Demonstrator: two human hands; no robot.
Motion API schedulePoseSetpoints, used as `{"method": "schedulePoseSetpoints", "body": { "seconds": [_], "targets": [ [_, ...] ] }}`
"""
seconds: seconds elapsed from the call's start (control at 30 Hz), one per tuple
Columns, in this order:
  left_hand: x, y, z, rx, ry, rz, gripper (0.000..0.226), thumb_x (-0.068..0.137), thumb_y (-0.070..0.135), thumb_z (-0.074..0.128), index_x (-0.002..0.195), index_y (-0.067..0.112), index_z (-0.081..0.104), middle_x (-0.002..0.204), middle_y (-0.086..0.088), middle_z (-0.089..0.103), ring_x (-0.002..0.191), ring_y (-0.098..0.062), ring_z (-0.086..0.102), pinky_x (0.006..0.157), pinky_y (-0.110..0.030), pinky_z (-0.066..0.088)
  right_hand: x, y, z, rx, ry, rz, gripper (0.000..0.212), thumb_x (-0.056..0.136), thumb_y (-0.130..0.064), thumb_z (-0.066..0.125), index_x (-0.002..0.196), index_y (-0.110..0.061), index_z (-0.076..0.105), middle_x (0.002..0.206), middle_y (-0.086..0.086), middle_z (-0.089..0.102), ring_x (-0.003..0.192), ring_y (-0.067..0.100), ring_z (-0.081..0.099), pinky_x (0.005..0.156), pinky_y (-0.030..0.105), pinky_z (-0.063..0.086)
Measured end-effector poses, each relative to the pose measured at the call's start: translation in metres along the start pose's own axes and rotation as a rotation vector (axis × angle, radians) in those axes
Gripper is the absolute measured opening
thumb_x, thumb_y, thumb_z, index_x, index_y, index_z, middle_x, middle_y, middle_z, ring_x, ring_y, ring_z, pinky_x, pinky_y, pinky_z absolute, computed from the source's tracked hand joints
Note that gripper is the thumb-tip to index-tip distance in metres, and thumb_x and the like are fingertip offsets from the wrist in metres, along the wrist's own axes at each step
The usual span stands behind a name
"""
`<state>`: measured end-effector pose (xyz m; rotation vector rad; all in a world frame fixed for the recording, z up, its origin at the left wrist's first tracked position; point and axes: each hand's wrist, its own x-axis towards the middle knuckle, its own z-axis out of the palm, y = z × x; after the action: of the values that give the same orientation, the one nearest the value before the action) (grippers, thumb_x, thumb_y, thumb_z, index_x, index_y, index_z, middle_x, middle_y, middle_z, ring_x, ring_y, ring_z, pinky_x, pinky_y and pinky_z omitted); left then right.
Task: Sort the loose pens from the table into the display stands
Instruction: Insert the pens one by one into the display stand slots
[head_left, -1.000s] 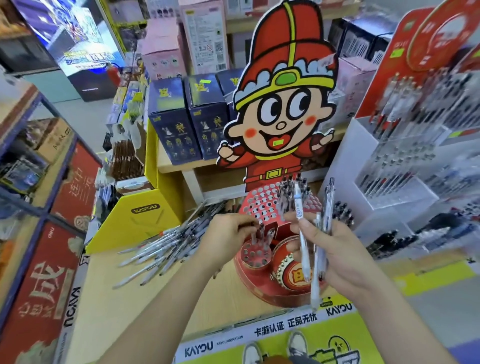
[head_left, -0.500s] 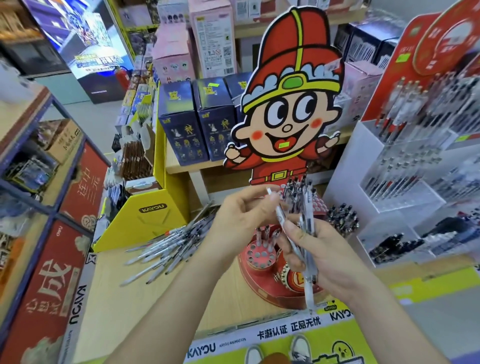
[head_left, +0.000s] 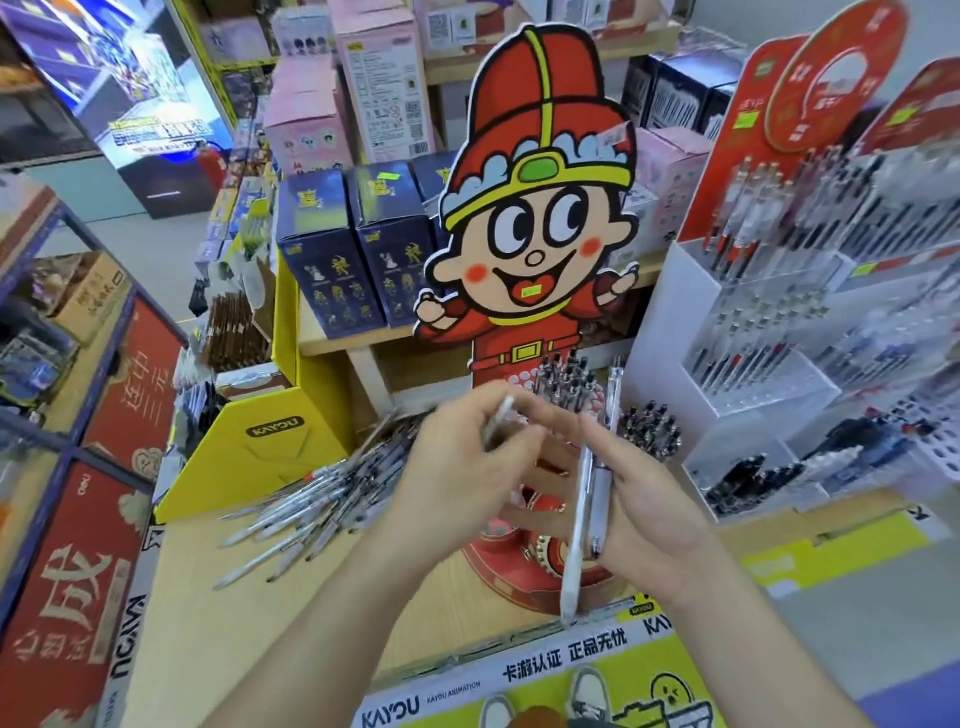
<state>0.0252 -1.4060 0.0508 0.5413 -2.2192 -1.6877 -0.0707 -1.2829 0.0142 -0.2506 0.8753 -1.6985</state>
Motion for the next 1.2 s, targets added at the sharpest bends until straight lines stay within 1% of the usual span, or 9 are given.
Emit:
{"method": "schedulePoseSetpoints", "body": {
  "seconds": [0.07,0.17,0.27,0.33,0.43,0.57,0.73,1.03,1.2],
  "targets": [
    [0.001,0.001,0.008,-0.012,0.059,0.039,0.01,0.091,0.015,0.064,0.091,0.024,0.068,0.082,0.001,0.072,0.078,-0.025,0.071,0.07,-0.048,0.059,0.0,0.001,0.002,-0.095,0.068,0.0,0.037,0.1,-0.029,0.045,0.123,-0.006,0.062,0.111,0.019,0.068,0.084,0.029,0.068,0.067,0.044,0.06],
    [0.015,0.008,0.004,-0.041,0.093,0.008,0.013,0.089,0.019,0.068,0.102,0.021,0.068,0.079,0.002,0.069,0.07,-0.02,0.07,0.067,-0.042,0.059,0.0,0.006,0.005,-0.364,0.161,0.016,0.028,0.086,-0.033,0.058,0.1,-0.009,0.059,0.081,0.013,0.063,0.055,0.017,0.052,0.041,0.021,0.031],
    [0.021,0.013,-0.005,-0.153,-0.099,-0.113,0.018,0.09,0.012,0.064,0.108,0.011,0.066,0.054,0.008,0.057,0.045,-0.004,0.052,0.06,-0.023,0.054,-0.002,0.006,0.003,-0.391,0.083,0.089,0.022,0.085,-0.032,0.058,0.092,-0.011,0.053,0.066,0.006,0.048,0.048,0.012,0.031,0.042,0.02,0.015],
    [0.023,0.009,-0.008,-0.255,-0.142,-0.185,0.016,0.088,0.007,0.064,0.103,0.002,0.065,0.046,0.009,0.051,0.038,-0.003,0.04,0.063,-0.025,0.056,-0.003,0.005,0.0,-0.414,0.031,0.127,0.025,0.088,-0.03,0.058,0.094,-0.008,0.05,0.065,0.004,0.043,0.047,0.01,0.028,0.039,0.018,0.016],
    [0.023,-0.001,-0.02,-0.328,0.026,-0.113,0.01,0.081,0.01,0.067,0.089,0.005,0.066,0.054,0.007,0.056,0.042,-0.003,0.043,0.048,-0.02,0.046,-0.001,0.003,-0.01,-0.447,0.002,0.14,0.04,0.092,-0.035,0.057,0.11,0.0,0.051,0.066,0.002,0.046,0.048,0.008,0.029,0.039,0.016,0.017],
    [0.018,-0.009,-0.06,-0.302,0.338,0.067,0.008,0.072,0.022,0.07,0.079,0.019,0.07,0.068,-0.004,0.064,0.051,-0.013,0.041,0.045,-0.019,0.034,0.001,-0.011,-0.03,-0.363,0.246,0.045,0.045,0.096,-0.038,0.046,0.123,-0.003,0.058,0.072,0.007,0.055,0.05,0.009,0.032,0.041,0.019,0.018],
    [0.01,-0.051,-0.059,0.064,0.415,0.002,0.015,0.073,0.011,0.079,0.079,0.023,0.073,0.079,0.002,0.073,0.074,-0.016,0.069,0.068,-0.026,0.055,0.006,-0.02,-0.041,-0.162,0.369,-0.075,0.036,0.101,-0.019,0.037,0.114,0.003,0.062,0.071,0.007,0.055,0.054,0.011,0.038,0.042,0.019,0.027],
    [0.01,-0.1,-0.033,0.161,0.455,-0.146,0.023,0.073,0.018,0.082,0.073,0.038,0.069,0.079,0.014,0.072,0.082,-0.011,0.068,0.079,-0.038,0.057,0.012,-0.009,-0.04,-0.108,0.359,-0.066,0.036,0.1,-0.02,0.04,0.114,0.003,0.063,0.073,0.006,0.053,0.057,0.01,0.042,0.045,0.019,0.031],
    [0.012,-0.111,-0.026,0.196,0.423,-0.177,0.022,0.074,0.021,0.082,0.074,0.039,0.069,0.079,0.02,0.071,0.082,-0.001,0.066,0.079,-0.032,0.055,0.011,-0.009,-0.04,-0.081,0.359,-0.075,0.037,0.097,-0.02,0.043,0.116,0.005,0.062,0.072,0.006,0.052,0.058,0.01,0.042,0.045,0.019,0.032]
  ]
}}
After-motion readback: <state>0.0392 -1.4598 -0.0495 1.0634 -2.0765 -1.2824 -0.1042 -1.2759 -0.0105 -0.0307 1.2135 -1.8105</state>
